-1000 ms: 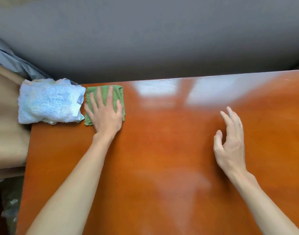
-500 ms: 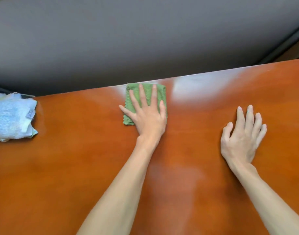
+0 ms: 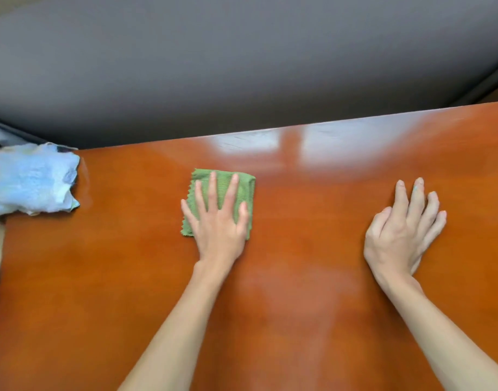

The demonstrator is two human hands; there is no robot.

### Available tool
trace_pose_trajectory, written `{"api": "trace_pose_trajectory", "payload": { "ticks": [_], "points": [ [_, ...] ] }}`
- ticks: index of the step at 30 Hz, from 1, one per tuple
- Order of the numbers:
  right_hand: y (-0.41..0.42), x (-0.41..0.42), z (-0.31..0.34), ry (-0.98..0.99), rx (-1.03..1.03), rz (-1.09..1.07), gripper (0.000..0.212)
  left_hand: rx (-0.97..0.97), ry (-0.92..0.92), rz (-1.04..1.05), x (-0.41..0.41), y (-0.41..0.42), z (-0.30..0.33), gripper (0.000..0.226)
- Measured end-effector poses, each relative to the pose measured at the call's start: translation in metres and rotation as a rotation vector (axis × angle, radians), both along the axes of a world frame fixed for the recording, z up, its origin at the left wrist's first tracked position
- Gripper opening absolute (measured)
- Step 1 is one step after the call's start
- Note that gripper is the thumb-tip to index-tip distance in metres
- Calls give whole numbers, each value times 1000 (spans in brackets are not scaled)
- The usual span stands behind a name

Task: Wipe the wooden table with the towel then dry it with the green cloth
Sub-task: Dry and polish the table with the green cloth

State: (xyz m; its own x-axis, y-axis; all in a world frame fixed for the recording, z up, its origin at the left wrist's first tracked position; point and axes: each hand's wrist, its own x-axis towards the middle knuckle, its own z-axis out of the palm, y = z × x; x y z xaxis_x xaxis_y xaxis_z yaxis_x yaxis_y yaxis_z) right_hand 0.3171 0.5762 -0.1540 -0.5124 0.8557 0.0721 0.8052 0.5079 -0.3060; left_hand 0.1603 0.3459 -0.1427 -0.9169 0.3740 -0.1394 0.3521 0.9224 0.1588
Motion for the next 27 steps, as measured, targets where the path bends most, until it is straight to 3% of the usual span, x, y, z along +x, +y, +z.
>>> {"api": "trace_pose_trajectory", "payload": {
  "ticks": [3,7,12,20,24,27],
  "points": [
    [0,-1,1,-13,5,1,52,-15,-32,268,-61,-35,4,57],
    [-1,-2,1,-29,31,-11,52,19,0,449,-99,-1,-1,55],
    [-1,-2,-1,-28,44,-10,52,-6,33,181,-63,76,-5,56],
    [-1,-2,-1,3,38,-16,51,48,55,-356,98,123,-11,60],
    [1,0,-1,2,37,-7,49,83,62,-419,136,86,-11,60],
    [0,-1,0,-12,32,-12,50,77,44,-334,129,55,-10,58]
  ]
}}
